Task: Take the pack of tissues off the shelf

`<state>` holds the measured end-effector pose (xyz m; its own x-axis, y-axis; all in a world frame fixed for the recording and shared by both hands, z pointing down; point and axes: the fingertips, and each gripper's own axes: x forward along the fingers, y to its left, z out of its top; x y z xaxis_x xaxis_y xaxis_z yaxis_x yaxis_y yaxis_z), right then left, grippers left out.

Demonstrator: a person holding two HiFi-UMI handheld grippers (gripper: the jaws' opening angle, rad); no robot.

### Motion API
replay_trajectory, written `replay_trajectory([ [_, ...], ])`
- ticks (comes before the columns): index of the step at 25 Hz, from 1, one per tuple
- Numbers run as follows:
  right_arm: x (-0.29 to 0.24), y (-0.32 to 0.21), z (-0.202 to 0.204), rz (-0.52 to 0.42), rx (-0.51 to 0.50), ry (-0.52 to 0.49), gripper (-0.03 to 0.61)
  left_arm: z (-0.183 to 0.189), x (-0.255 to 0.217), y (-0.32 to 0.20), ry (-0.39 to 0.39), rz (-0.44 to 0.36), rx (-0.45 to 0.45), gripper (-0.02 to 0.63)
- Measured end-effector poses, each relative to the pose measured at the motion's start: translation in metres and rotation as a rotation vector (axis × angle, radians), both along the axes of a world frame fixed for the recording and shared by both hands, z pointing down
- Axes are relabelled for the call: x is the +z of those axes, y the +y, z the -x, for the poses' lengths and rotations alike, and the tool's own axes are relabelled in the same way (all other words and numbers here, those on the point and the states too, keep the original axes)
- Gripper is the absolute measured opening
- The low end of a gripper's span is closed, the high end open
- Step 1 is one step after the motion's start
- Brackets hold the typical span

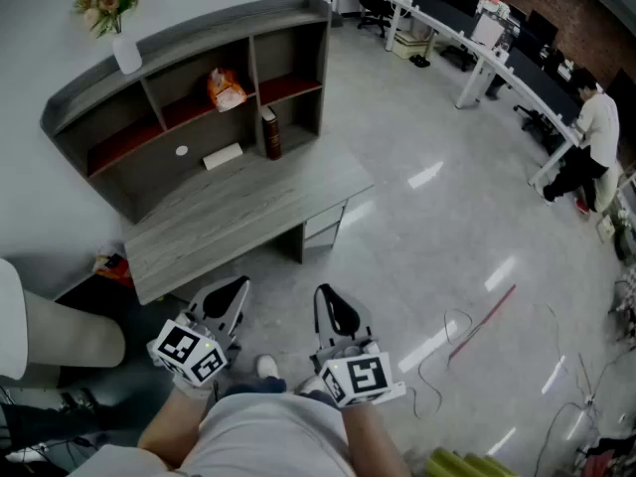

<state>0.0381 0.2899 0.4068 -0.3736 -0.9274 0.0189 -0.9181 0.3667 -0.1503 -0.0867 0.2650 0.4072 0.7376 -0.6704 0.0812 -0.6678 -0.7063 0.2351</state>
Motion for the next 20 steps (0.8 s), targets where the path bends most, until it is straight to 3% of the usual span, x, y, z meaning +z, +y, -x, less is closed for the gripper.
replay_trajectory([
  [10, 0.0, -0.034, 0.045, 0.005, 0.032, 0.023, 0.025, 0.04, -0.001, -0.028, 0.033, 0.003, 0.072, 0.017],
  [20, 0.009, -0.074, 0.073, 0.004, 0.106, -0.013, 0.025, 0.089, 0.012, -0.074, 0.044, 0.027, 0.083, 0.017],
])
